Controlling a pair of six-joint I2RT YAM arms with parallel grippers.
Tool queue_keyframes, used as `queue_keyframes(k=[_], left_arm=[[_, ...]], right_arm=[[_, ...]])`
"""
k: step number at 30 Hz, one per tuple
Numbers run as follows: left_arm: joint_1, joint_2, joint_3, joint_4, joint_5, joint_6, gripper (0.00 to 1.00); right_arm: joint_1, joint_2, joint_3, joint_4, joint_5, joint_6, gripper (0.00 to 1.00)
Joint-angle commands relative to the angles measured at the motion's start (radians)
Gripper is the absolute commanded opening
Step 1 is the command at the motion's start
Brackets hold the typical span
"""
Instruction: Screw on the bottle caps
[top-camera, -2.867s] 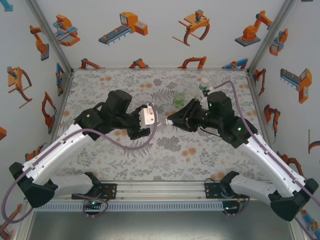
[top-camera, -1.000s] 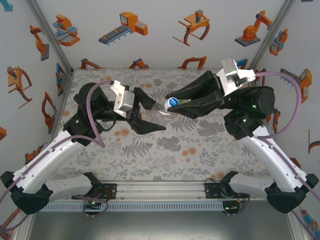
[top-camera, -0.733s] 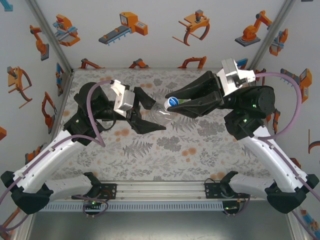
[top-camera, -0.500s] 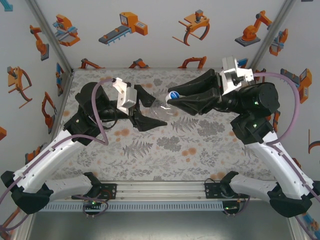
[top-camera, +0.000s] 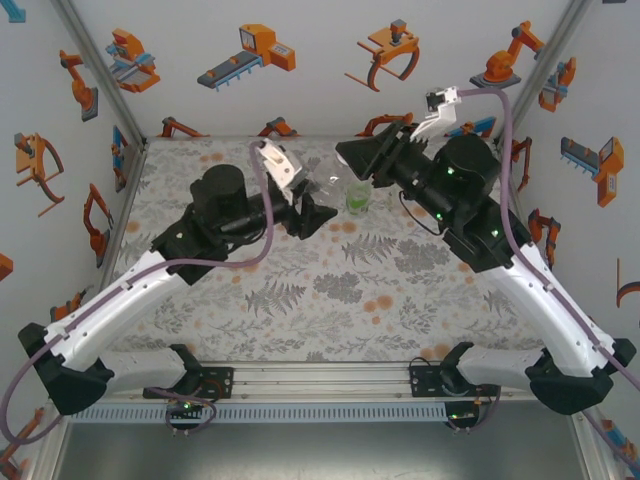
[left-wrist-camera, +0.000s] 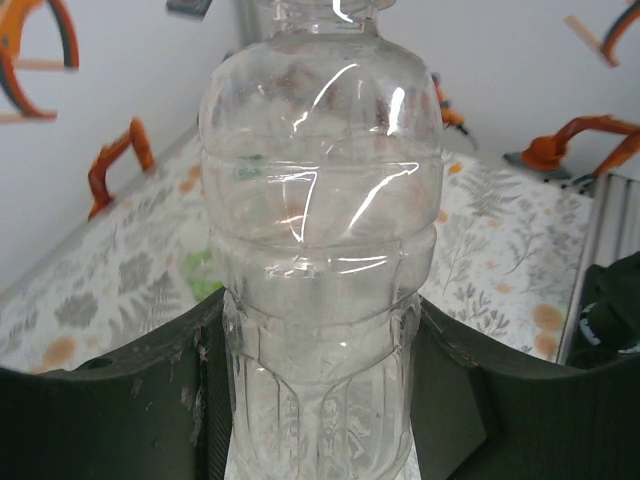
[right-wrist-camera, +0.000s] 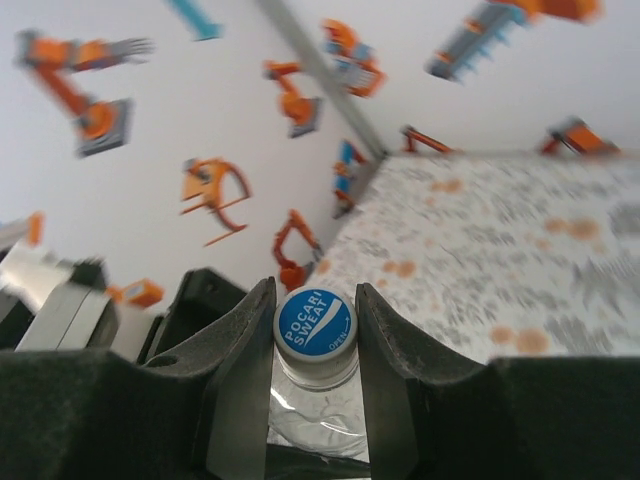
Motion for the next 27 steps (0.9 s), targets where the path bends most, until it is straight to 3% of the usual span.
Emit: queue_keyframes(k=[1,4,12,16,17,21,27], left_arm=[[-0.028,0.028,0.061,-0.013,-0.350,-0.061,0.00],[-0.051,0.069,0.094,-0.075,-0.442,-0.088,0.00],[-0.049,0.034,-0.005,0.048,-0.293,-0.154,0.04],[-0.034,0.021,-0.031,0.113,-0.066,-0.133,0.03],[-0.033,0.018,-0.036,0.134,-0.029,-0.138,0.01],[-0.029,0.018,-0.031,0.178,0.124,-0.140,0.00],[-0.026,0.011,-0.031,0.312,0.485,-0.132,0.00]], right_arm=[[0.008,0.027,0.013,-0.253,0.224,0.180,0.00],[0.008,0.062,0.030,-0.264,0.187,0.219,0.00],[0.007,0.054,0.008,-0.166,0.040,0.112,0.01],[0.006,0.007,-0.017,-0.066,-0.065,-0.010,0.43],[0.005,-0.008,-0.024,-0.042,-0.080,-0.029,0.49],[-0.002,-0.083,-0.099,0.152,-0.207,-0.142,0.60],[-0.002,-0.185,-0.199,0.482,-0.530,-0.277,0.63]])
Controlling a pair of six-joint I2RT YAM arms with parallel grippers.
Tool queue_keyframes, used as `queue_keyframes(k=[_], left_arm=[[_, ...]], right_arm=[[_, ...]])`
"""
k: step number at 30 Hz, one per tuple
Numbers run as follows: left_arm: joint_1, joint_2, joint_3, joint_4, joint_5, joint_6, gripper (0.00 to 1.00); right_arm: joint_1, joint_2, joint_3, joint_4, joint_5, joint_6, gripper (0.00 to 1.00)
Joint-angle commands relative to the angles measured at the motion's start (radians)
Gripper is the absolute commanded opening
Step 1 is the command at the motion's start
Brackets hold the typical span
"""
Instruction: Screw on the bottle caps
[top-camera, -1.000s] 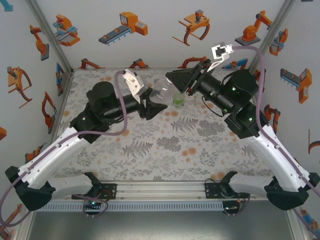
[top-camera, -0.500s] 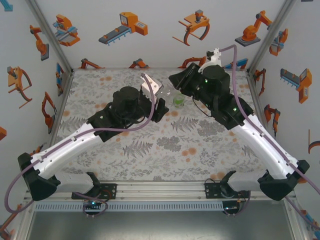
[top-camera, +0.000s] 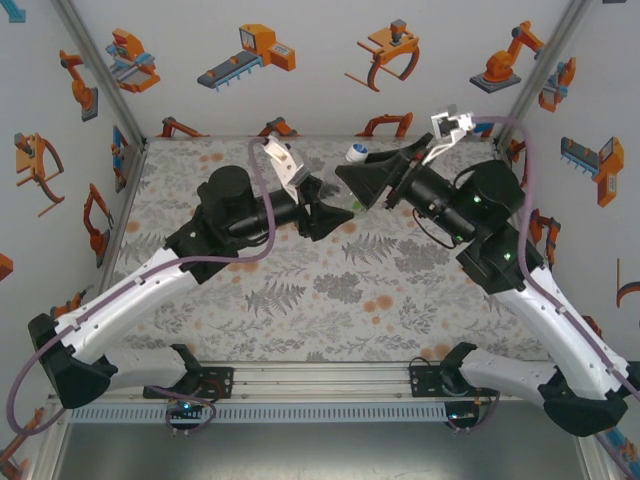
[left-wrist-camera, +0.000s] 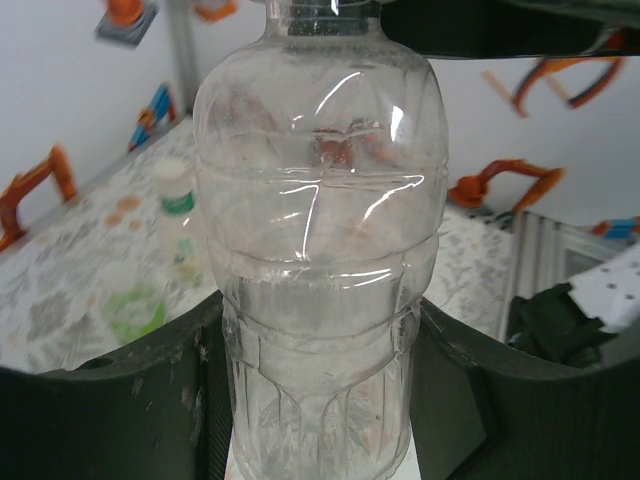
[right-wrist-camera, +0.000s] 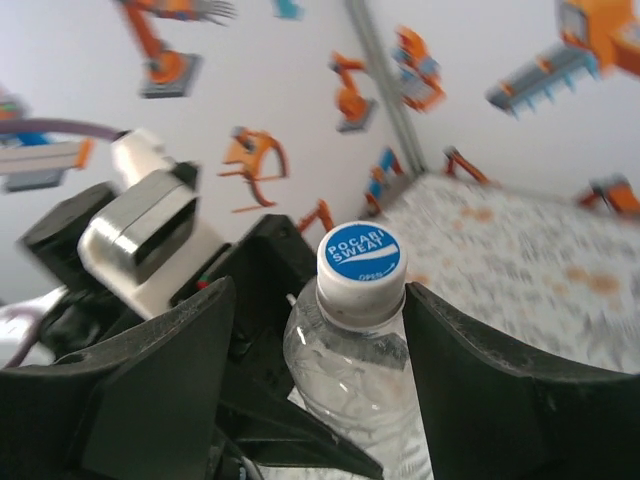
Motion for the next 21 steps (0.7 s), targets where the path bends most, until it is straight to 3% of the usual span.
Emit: queue_keyframes(k=[1,5,8,13,21], left_arm=[[-0.011,-0.018,0.002,0.140,0.344,-0.012,0.00],[-0.013,-0.006,0.030,0.203,0.575,-0.042,0.00],[-0.017,0.005,0.059,0.206,0.677,-0.062,0.00],[-0.025,-0.001,0.059,0.240,0.730,-0.069,0.00],[-0.031,0.000,0.069,0.273,0.750,-0.085,0.00]], right_arm=[[0.011,-0.028,-0.004,0.256,-0.300,-0.106,0.63],[0.011,-0.034,0.037,0.302,-0.510,-0.148,0.63],[0.011,-0.027,0.060,0.369,-0.641,-0.137,0.62],[0.011,0.001,0.119,0.399,-0.798,-0.113,0.57],[0.011,0.018,0.134,0.401,-0.847,-0.063,0.50]])
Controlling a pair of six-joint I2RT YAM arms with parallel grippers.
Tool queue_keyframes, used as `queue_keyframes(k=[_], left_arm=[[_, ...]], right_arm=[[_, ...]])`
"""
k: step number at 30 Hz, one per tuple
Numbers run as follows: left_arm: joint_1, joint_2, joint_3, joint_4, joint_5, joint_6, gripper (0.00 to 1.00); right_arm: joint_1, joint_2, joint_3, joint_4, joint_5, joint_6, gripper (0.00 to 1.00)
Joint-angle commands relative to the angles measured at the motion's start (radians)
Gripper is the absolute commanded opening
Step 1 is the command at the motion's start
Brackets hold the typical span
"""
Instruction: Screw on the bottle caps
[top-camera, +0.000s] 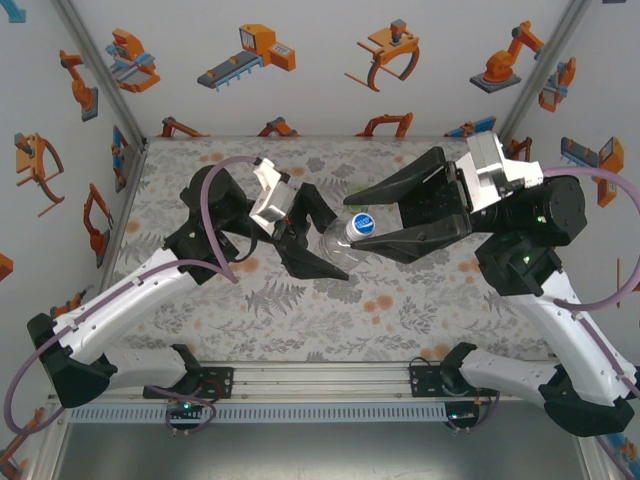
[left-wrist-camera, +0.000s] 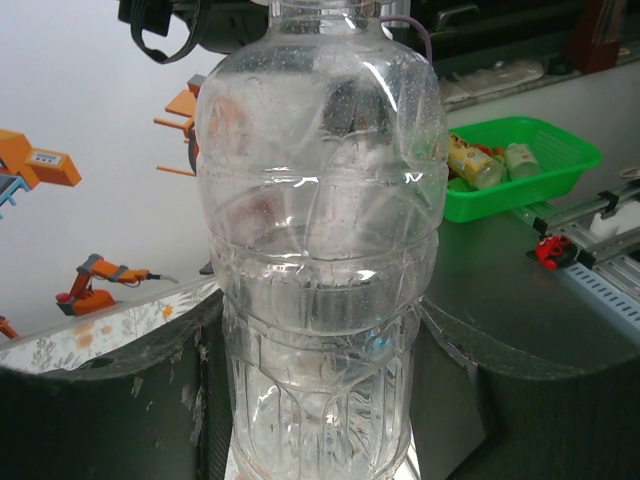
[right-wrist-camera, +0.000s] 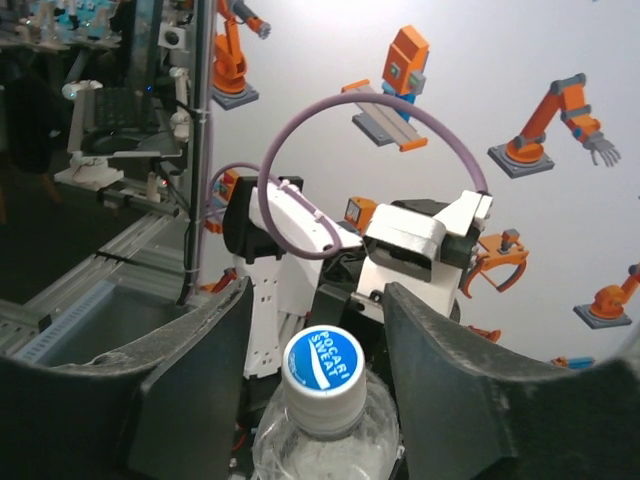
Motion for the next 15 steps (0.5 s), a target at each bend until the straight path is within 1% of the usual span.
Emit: queue_keyframes(k=[1,4,8,15], left_arm=[[-0.009,-0.004,0.039,0.056,0.044,-0.022,0.00],[-0.010,-0.002,0.045,0.056,0.044,-0.025,0.00],[-0.014,0.001,0.049,0.056,0.046,-0.025,0.00],[-0.016,0.007,0.050,0.055,0.045,-0.025,0.00]], right_arm=[[0.005,0.006,0.017,0.054,-0.059,0.032,0.49],[0.005,0.009,0.015,0.056,-0.073,0.042,0.48],[0.005,0.018,0.015,0.057,-0.096,0.056,0.45],[0.005,0.026,0.015,0.074,-0.094,0.062,0.30]])
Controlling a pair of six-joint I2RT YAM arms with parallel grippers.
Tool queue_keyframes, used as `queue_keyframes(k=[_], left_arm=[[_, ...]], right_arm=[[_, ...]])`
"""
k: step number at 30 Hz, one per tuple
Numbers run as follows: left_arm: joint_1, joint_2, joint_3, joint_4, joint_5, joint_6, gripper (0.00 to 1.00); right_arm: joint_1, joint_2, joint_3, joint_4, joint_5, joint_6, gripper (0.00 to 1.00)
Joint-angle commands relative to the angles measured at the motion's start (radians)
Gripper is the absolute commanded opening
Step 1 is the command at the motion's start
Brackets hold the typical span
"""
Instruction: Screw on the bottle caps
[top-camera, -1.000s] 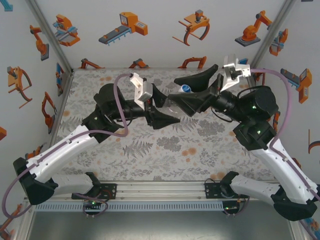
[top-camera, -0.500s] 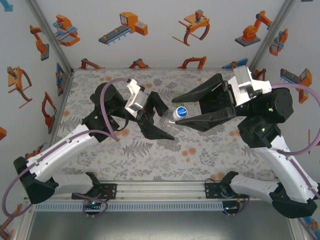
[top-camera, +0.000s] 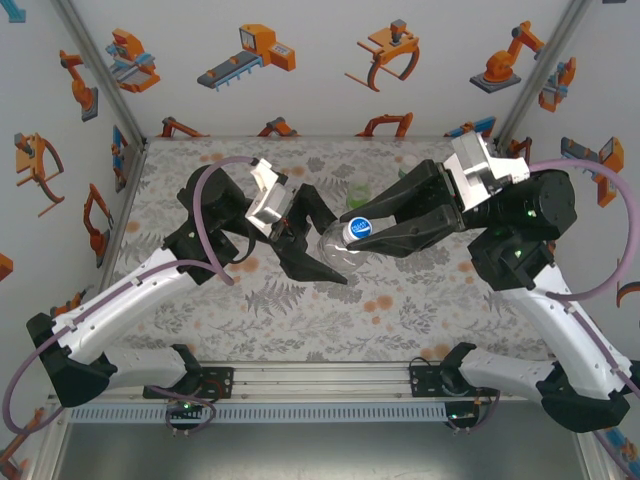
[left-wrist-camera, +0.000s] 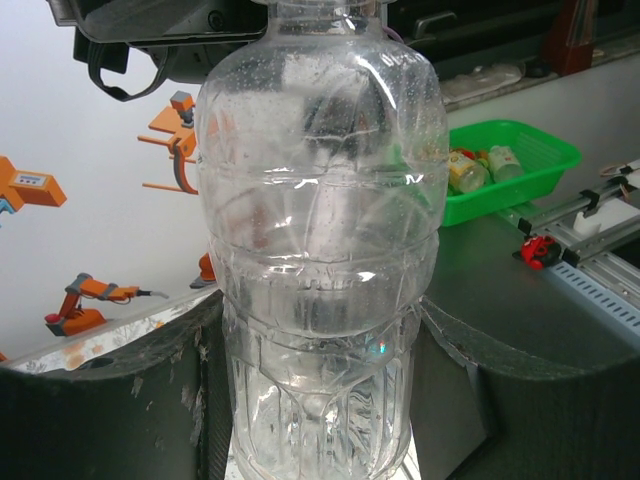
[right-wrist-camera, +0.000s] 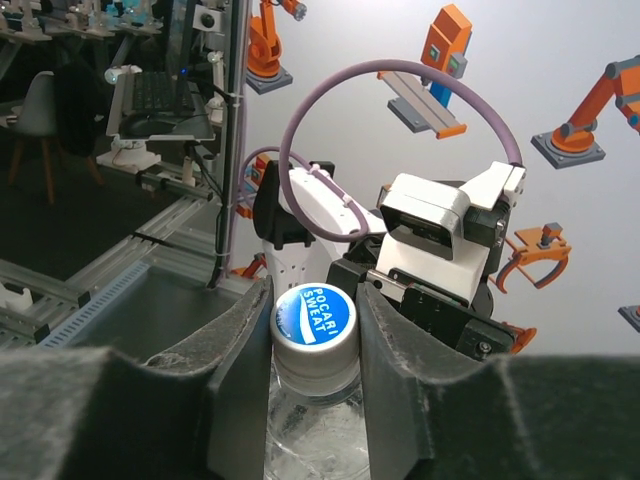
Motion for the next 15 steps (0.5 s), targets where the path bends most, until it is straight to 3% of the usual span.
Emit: queue_keyframes(k=[1,4,8,15], left_arm=[[-0.004,0.005,0.036,0.037,0.020,-0.011,0.00],[-0.004,0.002,0.035,0.018,0.008,0.012,0.00],[-0.004,-0.020,0.030,-0.093,-0.095,0.118,0.00],[-0.027,-0.081,-0.003,-0.307,-0.458,0.401,0.00]], right_arm=[[0.005,0.001,0.015,0.042,-0.018,0.018,0.24],[0.005,0.002,0.015,0.031,-0.014,0.005,0.00],[0.005,-0.025,0.011,-0.111,0.084,-0.128,0.00],[0.005,-0.066,-0.002,-0.336,0.307,-0.296,0.00]])
